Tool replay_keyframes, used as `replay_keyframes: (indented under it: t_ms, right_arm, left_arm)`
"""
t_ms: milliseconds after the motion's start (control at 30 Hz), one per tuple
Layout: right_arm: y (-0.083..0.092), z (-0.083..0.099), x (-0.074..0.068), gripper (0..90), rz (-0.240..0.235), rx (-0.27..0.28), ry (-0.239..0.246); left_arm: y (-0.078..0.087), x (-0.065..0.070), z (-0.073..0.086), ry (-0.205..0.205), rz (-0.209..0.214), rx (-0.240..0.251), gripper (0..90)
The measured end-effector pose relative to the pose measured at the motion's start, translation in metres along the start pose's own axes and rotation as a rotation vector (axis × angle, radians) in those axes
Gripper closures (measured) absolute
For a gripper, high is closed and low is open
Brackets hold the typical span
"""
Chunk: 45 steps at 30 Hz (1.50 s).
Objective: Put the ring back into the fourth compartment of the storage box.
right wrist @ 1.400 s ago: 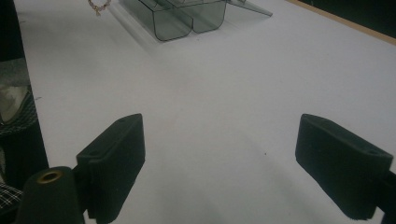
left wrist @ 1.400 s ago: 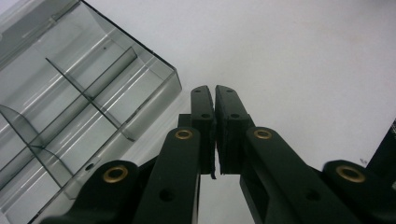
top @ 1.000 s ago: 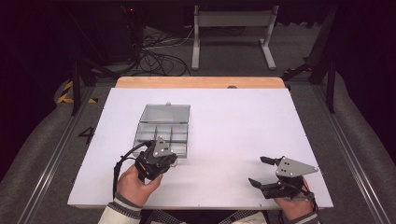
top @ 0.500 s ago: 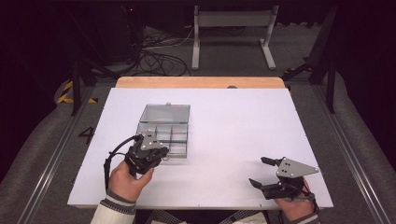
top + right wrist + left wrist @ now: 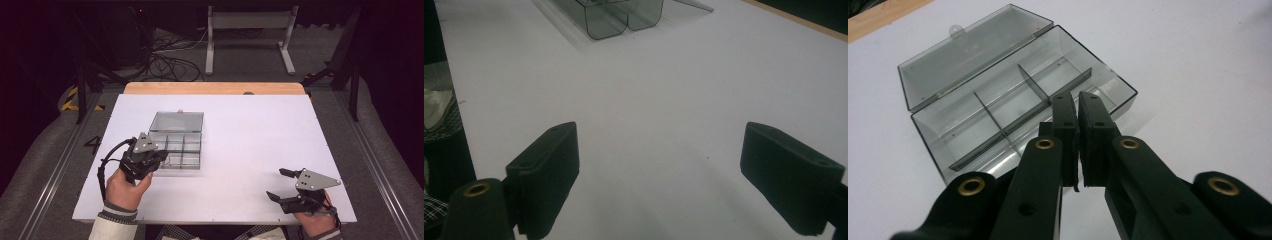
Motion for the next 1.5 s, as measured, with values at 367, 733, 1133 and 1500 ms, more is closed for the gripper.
replay_keyframes:
  t_ms: [367, 733, 1133, 1500]
  right_arm:
    - [0.0, 0.0, 0.0, 16.4, -0.001, -0.001, 0.002]
    - [0.0, 0.0, 0.0, 16.4, 0.001, -0.003, 0.002]
    - [0.0, 0.0, 0.0, 16.4, 0.001, -0.003, 0.003]
    - [0.0, 0.0, 0.0, 16.4, 0.0, -0.003, 0.004]
  left_arm:
    - [0.006, -0.021, 0.004, 0.062, -0.02, 0.027, 87.1]
    - [0.003, -0.043, 0.01, 0.126, -0.049, 0.031, 87.0]
    - [-0.006, -0.057, 0.014, 0.172, -0.069, 0.028, 87.1]
    - [-0.018, -0.06, 0.015, 0.168, -0.117, 0.026, 87.0]
Point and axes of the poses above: each handheld gripper's, and its own axes: y roughly backward along the jaws, z roughly out of its underside, x roughly to its right, the point moved 5 cm from there along -y, roughly forward along the jaws, and after that the axes turned 12 degrees about -x, right-handed, at the moved point
